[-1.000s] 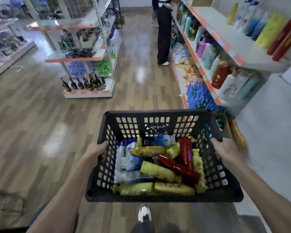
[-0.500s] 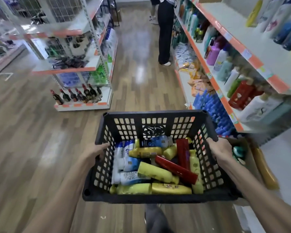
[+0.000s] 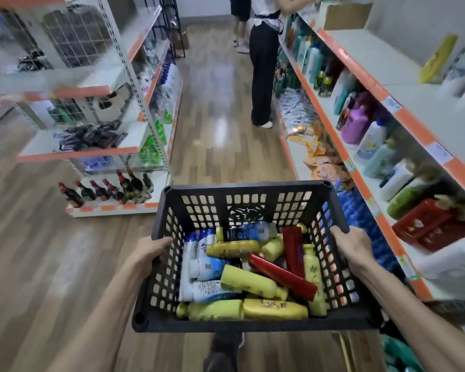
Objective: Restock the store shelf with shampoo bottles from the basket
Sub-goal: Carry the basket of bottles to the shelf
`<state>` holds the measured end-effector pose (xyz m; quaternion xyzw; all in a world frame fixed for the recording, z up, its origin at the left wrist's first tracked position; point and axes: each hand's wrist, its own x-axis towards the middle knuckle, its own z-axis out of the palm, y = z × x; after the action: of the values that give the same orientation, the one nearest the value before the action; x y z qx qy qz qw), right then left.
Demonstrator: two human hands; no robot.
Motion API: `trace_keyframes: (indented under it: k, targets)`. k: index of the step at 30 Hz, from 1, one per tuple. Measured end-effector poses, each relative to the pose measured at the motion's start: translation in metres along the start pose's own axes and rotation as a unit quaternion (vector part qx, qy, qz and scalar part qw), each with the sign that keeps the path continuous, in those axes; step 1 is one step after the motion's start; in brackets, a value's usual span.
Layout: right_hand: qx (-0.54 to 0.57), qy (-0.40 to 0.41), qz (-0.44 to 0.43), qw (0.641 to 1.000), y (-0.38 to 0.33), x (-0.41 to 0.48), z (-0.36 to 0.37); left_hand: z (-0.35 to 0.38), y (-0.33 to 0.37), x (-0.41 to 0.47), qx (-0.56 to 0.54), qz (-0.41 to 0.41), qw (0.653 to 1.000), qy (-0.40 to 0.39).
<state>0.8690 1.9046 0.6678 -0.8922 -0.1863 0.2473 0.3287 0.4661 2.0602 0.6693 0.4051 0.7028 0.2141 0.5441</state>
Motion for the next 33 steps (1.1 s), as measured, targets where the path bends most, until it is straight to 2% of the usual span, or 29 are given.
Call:
trace_keyframes:
  k: [7, 13, 22, 27, 33]
  targets:
    - [-0.001, 0.03, 0.024, 0.999, -0.082, 0.116, 0.041, 0.047, 0.115, 0.142, 0.04, 0.002, 0.999, -0.031]
    - [0.046, 0.058, 0.071, 0.995, -0.137, 0.201, 0.061, 0.091, 0.217, 0.231, 0.081, 0.009, 0.995, -0.064]
    - [0.033, 0.079, 0.095, 0.992, -0.214, 0.354, 0.096, 0.164, 0.333, 0.375, 0.088, -0.004, 0.99, -0.107]
    - [0.024, 0.073, 0.118, 0.99, -0.257, 0.441, 0.119, 0.204, 0.39, 0.453, 0.105, -0.023, 0.989, -0.104]
    - [0.037, 0.075, 0.104, 0.991, -0.317, 0.516, 0.13, 0.234, 0.464, 0.511, 0.11, 0.006, 0.989, -0.097]
